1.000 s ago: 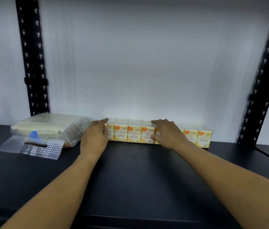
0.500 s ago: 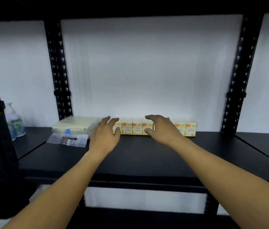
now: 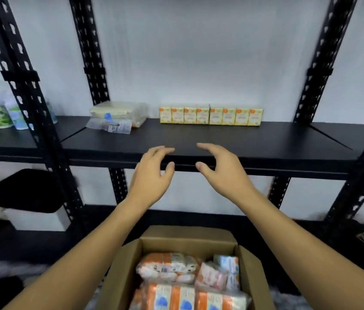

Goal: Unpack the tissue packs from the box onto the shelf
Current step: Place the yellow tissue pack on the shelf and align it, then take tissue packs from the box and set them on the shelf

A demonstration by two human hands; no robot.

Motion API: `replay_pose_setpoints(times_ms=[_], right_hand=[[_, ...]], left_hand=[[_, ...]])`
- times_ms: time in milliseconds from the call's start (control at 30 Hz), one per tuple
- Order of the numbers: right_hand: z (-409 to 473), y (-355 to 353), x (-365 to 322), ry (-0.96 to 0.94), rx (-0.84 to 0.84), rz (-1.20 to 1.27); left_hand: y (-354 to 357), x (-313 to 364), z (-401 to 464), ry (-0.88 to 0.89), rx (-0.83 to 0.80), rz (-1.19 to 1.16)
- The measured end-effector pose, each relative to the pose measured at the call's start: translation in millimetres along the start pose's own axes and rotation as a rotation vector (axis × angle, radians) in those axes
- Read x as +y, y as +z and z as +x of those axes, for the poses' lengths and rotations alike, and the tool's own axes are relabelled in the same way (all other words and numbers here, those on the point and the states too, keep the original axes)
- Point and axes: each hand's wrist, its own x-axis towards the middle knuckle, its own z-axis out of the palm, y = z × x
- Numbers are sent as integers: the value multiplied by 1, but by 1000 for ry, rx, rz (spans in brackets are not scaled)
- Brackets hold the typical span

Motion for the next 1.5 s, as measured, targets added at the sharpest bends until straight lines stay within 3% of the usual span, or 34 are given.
replay_pose_setpoints(times_ms=[267,533,800,933,1167,1500], right_hand=[[-114,69,42,234,-172,99],[-165,114,91,527,-295,69],[-172,158,148,822,-327,45],[-170,171,170,954,-429,36],[-165,179,189,944,-562,7],[-158,182,192,836,-658,-149]], left_hand=[[39,-48,-132,-202,-202,-82],[83,-88,-186,-339,-411,-97],[123,-102,-205,-258,-766,86],[130,-104,-208,-199,-857,137],[138,-110,-203,-251,-901,107],[146,-106,-202,-275,-837,126]])
